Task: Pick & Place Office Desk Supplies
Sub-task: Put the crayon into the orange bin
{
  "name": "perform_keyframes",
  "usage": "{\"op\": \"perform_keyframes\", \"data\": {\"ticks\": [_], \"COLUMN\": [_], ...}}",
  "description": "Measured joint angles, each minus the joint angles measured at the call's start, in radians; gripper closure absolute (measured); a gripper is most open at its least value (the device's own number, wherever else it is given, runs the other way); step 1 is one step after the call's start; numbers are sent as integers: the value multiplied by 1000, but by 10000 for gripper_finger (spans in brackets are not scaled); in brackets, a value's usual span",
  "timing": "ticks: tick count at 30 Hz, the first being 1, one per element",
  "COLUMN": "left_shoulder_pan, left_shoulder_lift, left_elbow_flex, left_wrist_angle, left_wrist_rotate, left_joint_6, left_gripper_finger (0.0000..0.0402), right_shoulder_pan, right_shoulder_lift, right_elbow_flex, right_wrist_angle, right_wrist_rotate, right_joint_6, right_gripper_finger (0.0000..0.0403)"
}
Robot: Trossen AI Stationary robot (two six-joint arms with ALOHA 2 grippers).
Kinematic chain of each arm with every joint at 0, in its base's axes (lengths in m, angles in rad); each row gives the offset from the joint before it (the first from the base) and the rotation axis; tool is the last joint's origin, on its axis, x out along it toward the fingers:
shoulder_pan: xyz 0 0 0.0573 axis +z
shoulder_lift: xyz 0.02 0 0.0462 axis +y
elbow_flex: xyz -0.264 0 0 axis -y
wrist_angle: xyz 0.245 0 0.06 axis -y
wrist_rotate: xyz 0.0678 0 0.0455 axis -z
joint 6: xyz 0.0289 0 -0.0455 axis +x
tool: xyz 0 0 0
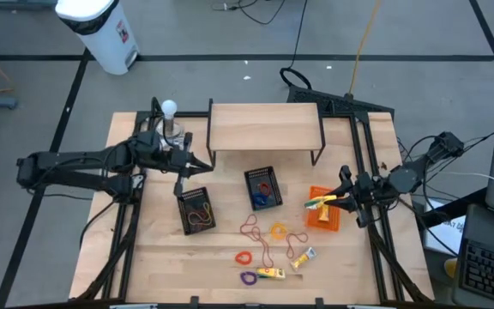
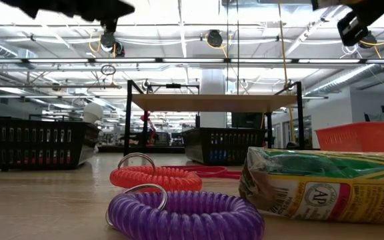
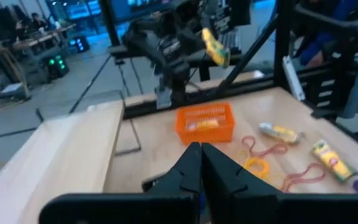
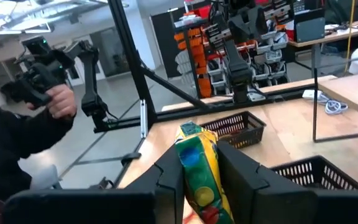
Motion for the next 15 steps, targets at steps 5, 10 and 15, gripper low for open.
{"op": "perform_keyframes", "data": {"ticks": [5,10,15], "left_shoulder_pan": [69,119,138], "left_shoulder_lift": [-65,-137,-193], "left_elbow_flex": [-107,-167,-210], "left_wrist_angle": [59,53,52], "left_wrist_rotate": [0,0,-6], "left_joint_6": [-40,-81,-109], "left_gripper_finger": [399,394,397], "right_shoulder_pan": [0,0,0], "right_shoulder_lift": [-50,-141,-242], "right_elbow_flex": [-50,-81,-86], "right_wrist_angle": [-1,-5,-70], "right_wrist_rotate": [1,0,1], "right_joint_6": [-29,-36,-51], "right_gripper_finger": [345,343,344]}}
